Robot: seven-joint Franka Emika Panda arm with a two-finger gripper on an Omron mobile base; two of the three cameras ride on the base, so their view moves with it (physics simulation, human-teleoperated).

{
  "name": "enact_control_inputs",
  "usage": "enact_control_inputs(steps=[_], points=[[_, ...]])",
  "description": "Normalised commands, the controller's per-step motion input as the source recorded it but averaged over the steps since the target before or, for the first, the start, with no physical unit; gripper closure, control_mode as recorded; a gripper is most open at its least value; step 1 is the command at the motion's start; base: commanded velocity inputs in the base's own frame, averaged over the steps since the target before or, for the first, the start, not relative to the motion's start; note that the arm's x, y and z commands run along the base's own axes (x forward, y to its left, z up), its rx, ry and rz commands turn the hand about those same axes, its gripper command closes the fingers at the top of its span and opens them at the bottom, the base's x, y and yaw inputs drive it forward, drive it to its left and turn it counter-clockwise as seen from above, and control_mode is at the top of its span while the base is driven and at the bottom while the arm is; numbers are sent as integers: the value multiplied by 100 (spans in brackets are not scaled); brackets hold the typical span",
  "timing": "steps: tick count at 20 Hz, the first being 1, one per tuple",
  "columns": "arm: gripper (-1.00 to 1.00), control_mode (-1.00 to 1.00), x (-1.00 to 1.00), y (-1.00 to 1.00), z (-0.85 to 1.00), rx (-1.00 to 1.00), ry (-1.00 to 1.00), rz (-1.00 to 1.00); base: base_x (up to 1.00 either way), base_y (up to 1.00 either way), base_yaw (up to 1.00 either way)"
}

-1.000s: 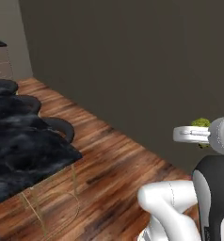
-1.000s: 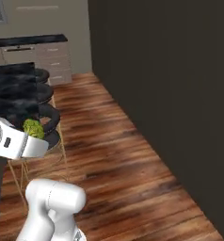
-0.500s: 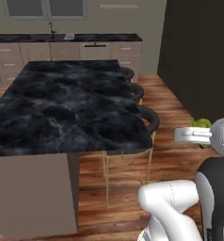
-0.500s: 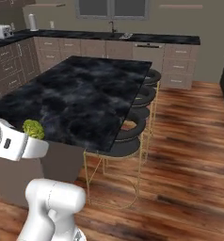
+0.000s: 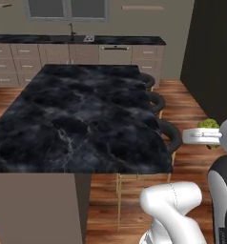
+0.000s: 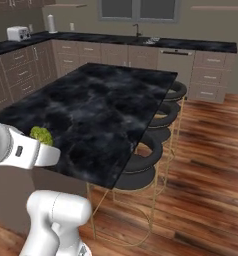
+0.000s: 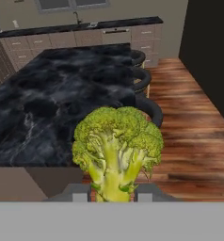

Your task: Open the fridge, remove the banana, broccoli, and chicken drumstick, and place them on any counter.

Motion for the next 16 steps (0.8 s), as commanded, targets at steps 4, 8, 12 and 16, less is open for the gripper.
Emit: enact_control_inputs(steps=[4,8,12,16], points=[[100,100,0,0,0,0,0,0,52,0,0],[100,100,0,0,0,0,0,0,13,0,0],[100,100,0,0,0,0,0,0,0,0,0],[100,100,0,0,0,0,0,0,0,0,0]])
